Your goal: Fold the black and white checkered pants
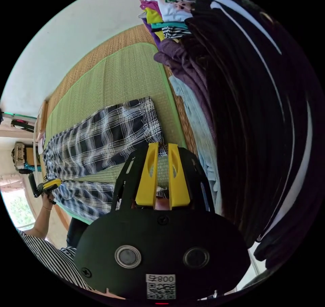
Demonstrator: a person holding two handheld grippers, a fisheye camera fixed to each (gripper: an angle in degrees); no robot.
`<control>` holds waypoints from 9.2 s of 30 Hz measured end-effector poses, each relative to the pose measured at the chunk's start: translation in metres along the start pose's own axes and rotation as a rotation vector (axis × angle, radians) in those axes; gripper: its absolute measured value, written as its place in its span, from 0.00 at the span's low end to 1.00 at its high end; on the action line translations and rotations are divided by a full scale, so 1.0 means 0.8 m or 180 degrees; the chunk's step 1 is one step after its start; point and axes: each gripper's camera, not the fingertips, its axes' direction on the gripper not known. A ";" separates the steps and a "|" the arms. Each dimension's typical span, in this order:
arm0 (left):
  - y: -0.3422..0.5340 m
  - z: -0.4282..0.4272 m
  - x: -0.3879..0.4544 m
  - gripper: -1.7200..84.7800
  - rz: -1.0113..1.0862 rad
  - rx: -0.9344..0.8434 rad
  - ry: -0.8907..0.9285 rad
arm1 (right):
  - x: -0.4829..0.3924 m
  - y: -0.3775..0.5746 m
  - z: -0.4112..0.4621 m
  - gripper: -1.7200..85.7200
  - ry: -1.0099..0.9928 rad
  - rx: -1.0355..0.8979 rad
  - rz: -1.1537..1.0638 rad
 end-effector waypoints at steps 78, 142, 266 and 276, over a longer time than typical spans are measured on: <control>0.339 -0.047 -0.248 0.02 -0.2297 0.0448 0.0997 | -0.209 0.164 0.101 0.03 -0.0013 -0.0187 -0.0765; -0.325 0.369 0.291 0.12 0.1338 -0.0419 0.0854 | 0.096 0.320 0.088 0.03 -0.0443 0.0610 0.0307; 0.146 -0.075 -0.160 0.02 -0.1125 0.0565 0.0068 | -0.196 -0.007 -0.019 0.02 0.0116 0.0589 -0.0074; 0.138 -0.114 -0.178 0.02 -0.1075 0.0677 0.0031 | -0.125 -0.038 -0.020 0.02 0.0270 0.0348 0.0510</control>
